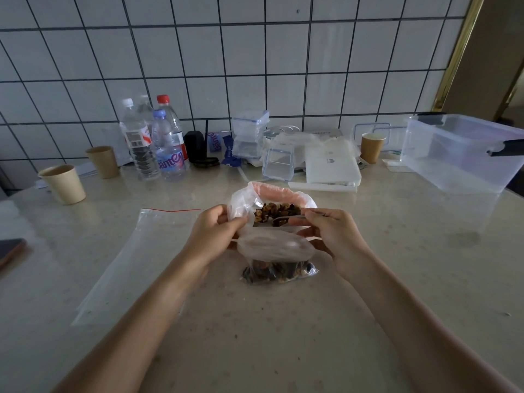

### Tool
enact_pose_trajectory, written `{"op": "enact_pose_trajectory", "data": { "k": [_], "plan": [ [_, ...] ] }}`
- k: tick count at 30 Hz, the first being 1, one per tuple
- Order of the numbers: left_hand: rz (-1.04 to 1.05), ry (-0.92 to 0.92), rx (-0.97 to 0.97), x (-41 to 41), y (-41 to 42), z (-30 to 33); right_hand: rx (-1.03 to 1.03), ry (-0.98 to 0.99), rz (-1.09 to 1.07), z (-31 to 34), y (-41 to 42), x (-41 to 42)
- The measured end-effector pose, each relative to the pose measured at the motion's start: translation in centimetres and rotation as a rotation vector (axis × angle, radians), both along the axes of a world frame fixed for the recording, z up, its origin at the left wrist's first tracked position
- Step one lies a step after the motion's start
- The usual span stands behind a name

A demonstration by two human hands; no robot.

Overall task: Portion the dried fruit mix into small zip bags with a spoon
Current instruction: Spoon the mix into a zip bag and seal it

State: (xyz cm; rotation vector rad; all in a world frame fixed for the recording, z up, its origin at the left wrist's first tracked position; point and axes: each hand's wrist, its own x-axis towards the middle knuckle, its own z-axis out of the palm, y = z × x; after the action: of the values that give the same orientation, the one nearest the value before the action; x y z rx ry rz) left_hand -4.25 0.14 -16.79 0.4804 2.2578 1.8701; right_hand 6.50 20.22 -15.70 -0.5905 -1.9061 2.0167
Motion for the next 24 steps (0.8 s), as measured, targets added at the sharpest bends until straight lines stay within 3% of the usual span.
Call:
{"op": "enact_pose_trajectory", "data": {
  "k": [8,13,21,24],
  "plan": [
    [0.074,0.039,-0.036,0.0,-0.8,0.4,-0.057,0.062,-0.108,1.0,1.1,0.7],
    [0.223,0.242,-0.215,0.3,-1.4,1.3,-0.028,0.100,-0.153,1.3,1.5,0.9],
    [-0.168,0.237,-0.474,2.2,-2.0,2.7,-0.093,0.229,-0.109,2.4,2.0,1.6],
    [-0.212,0.181,-0.421,2.4,-1.9,2.7,-0.094,0.247,-0.093,2.6,2.2,1.7]
  ]
}}
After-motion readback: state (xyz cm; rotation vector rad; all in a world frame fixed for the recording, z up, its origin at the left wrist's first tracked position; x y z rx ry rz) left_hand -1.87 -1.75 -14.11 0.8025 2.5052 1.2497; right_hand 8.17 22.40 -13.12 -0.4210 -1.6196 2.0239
